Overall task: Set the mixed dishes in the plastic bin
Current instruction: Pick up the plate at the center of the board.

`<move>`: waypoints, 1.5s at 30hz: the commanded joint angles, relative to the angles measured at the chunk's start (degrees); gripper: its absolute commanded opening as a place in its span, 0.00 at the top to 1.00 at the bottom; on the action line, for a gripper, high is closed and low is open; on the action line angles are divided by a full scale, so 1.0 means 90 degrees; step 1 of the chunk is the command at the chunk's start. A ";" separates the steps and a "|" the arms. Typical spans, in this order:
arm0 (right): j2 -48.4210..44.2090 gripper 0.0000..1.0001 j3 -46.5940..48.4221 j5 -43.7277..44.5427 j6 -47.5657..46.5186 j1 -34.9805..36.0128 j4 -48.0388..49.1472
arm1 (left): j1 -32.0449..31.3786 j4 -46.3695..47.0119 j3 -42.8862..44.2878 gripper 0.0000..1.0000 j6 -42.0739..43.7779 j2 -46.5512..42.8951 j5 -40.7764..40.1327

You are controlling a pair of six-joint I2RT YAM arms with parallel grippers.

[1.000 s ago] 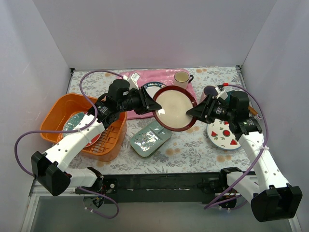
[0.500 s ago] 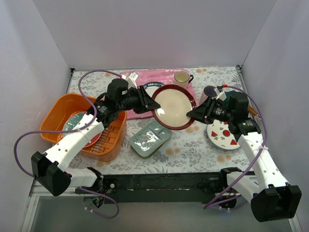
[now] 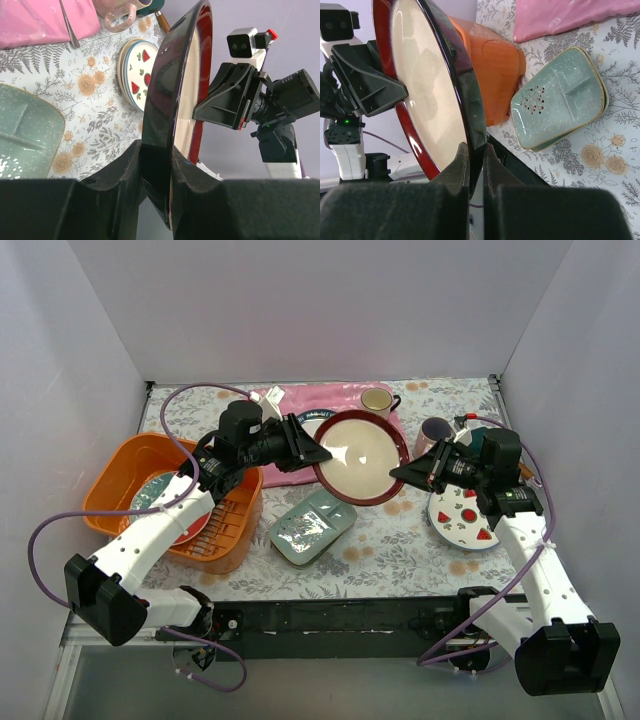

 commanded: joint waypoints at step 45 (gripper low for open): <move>0.0569 0.99 0.0537 0.0371 0.0090 -0.0591 -0.0253 | -0.4403 -0.3788 0.5116 0.02 0.7657 0.3139 -0.5265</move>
